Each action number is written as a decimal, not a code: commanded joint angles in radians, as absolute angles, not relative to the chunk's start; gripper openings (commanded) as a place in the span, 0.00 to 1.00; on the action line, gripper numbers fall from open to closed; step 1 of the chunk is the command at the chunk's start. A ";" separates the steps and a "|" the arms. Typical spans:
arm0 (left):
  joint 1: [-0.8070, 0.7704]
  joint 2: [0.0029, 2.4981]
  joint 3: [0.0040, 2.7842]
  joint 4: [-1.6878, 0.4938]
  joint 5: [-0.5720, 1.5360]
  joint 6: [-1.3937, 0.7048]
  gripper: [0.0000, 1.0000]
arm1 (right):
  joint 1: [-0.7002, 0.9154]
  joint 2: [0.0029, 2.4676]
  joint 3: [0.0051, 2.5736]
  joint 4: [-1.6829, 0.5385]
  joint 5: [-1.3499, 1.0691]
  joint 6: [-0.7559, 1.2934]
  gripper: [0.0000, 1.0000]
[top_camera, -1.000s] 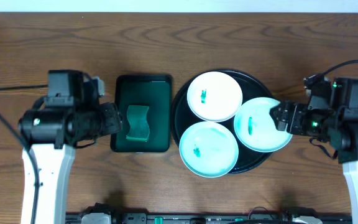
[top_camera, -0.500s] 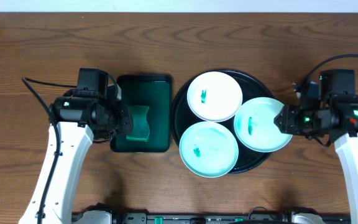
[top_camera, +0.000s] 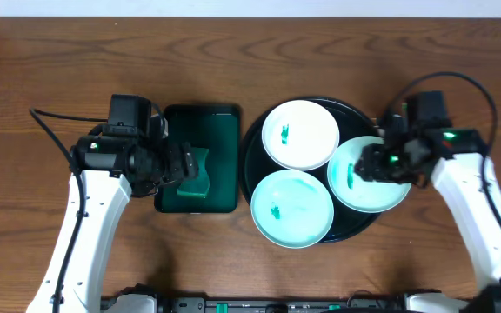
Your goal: Clean dirty plates on tray and stack at the side
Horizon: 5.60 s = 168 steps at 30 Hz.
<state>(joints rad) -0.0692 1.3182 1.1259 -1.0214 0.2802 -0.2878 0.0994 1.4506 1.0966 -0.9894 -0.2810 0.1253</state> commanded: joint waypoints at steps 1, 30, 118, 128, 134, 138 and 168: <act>-0.073 1.320 1.114 -1.023 0.269 -0.283 0.89 | 0.172 1.511 1.084 -0.947 -0.235 0.133 0.47; -0.073 1.350 1.049 -0.996 0.268 -0.283 0.55 | 0.436 1.787 1.082 -0.856 -0.091 0.134 0.28; -0.189 1.728 1.049 -0.699 0.080 -0.284 0.41 | 0.185 1.932 1.203 -0.488 -0.065 0.204 0.40; -0.189 1.729 1.049 -0.693 0.071 -0.287 0.41 | 0.185 1.932 1.203 -0.478 -0.065 0.201 0.33; -0.189 1.748 1.048 -0.694 0.055 -0.291 0.41 | 0.185 1.932 1.203 -0.465 -0.125 0.202 0.22; -0.189 1.770 1.045 -0.693 0.055 -0.291 0.41 | 0.191 1.932 1.203 -0.465 -0.125 0.201 0.14; -0.189 1.441 1.086 -0.615 0.059 -0.293 0.07 | 0.268 1.932 1.203 -0.467 -0.140 0.201 0.01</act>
